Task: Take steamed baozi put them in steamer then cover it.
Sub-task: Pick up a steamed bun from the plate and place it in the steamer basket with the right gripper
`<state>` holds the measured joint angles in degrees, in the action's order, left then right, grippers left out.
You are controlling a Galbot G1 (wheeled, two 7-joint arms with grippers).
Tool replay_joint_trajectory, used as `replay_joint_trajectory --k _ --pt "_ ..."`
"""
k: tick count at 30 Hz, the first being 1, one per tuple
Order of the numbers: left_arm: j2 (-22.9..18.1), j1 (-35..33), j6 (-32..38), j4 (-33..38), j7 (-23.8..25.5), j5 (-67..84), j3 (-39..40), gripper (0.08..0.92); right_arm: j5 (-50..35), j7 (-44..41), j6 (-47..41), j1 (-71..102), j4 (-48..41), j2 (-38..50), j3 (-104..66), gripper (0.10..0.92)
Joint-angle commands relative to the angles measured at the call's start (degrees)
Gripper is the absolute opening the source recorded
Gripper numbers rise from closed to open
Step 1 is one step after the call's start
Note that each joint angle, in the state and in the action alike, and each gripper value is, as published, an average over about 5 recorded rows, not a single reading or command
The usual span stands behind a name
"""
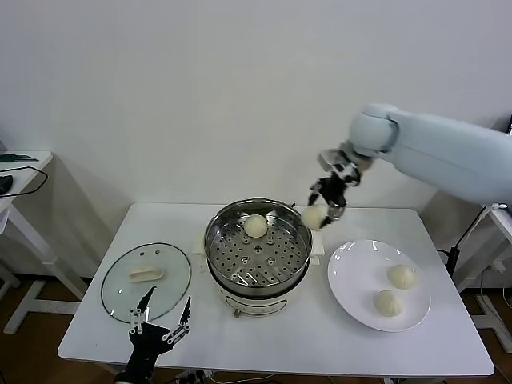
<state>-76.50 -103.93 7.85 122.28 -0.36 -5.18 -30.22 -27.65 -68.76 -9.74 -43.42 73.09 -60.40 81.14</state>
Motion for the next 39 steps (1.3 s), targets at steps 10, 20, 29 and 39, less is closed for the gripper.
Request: replay_joint_trajectory --k 10,20,29,39 --pt "0.23 0.59 0.25 -0.22 -0.27 0.57 0.36 0.823 -12.43 13.31 -6.07 3.06 -3.69 -20.38 8.18 0.653" --pt "-0.14 1.96 0.25 -0.95 0.01 1.48 -0.51 0.823 -13.05 18.88 -6.63 6.33 -5.62 -22.24 10.03 0.653" --pt "-0.63 3.0 0.24 -1.82 0.31 1.71 -1.49 0.823 -13.94 21.35 -7.23 7.07 -5.96 -22.9 10.7 0.654" --pt "-0.62 2.54 0.31 -1.29 0.25 1.81 -1.79 0.823 -12.85 20.86 -6.8 6.09 -3.95 -20.53 9.41 0.767"
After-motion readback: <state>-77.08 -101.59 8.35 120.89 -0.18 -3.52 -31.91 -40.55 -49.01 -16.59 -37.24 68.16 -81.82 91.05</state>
